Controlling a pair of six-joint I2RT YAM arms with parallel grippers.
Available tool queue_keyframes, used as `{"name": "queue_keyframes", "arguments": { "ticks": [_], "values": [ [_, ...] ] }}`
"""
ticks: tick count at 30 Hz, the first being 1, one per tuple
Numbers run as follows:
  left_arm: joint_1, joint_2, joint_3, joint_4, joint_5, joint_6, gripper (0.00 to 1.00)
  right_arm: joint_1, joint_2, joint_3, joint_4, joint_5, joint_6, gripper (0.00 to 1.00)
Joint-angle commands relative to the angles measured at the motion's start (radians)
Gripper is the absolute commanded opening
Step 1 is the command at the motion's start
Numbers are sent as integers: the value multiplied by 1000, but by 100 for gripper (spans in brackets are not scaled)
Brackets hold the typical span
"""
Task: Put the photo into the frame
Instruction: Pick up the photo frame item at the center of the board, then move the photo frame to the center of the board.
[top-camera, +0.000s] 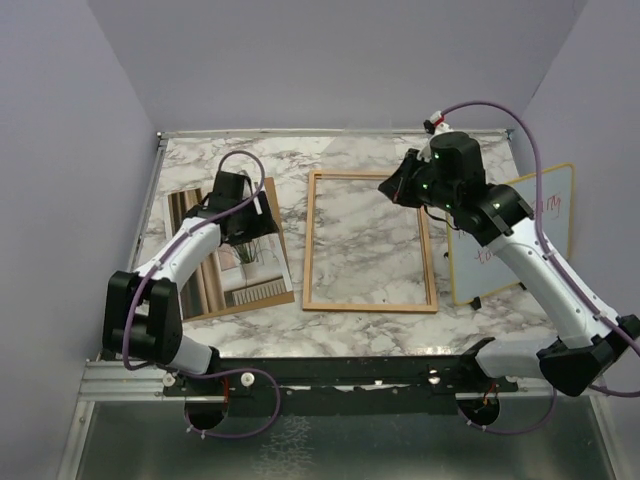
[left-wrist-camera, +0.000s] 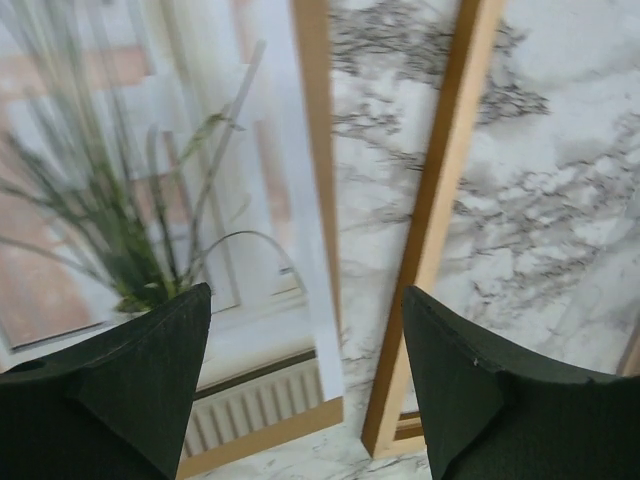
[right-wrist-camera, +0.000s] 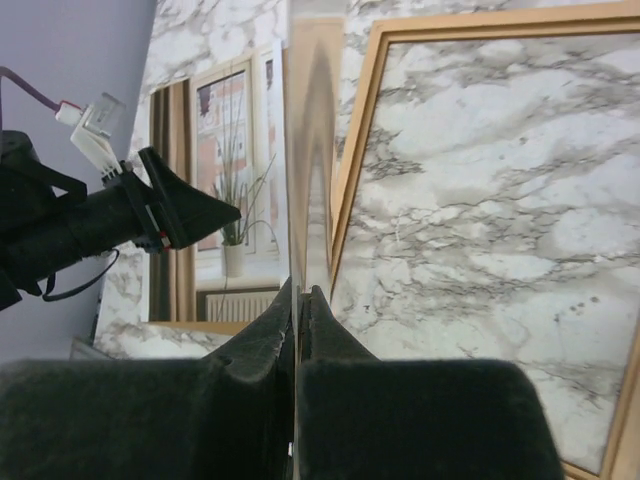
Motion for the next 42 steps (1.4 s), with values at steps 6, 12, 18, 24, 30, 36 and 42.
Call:
{"name": "queue_keyframes", "arguments": {
  "ticks": [6, 12, 18, 24, 30, 36, 42],
  "values": [
    [-207, 242, 184, 108, -40, 11, 79, -12, -19, 168, -268, 162, -109, 1],
    [-255, 402, 245, 155, -25, 7, 83, -12, -17, 200, -320, 189, -113, 1],
    [-286, 468, 289, 173, -71, -6, 66, -12, -35, 131, -281, 152, -92, 0],
    [-289, 508, 296, 141, -125, -6, 35, -13, -38, 94, -225, 87, -64, 1],
    [-287, 531, 304, 83, -215, 28, 12, -13, -1, 107, -172, 21, -35, 0],
    [-275, 499, 259, 49, -247, 52, 1, -14, 23, 100, -109, -37, 9, 0],
    [-242, 433, 165, 48, -234, 14, 1, -13, 38, 43, 0, -91, 38, 0]
  ]
}}
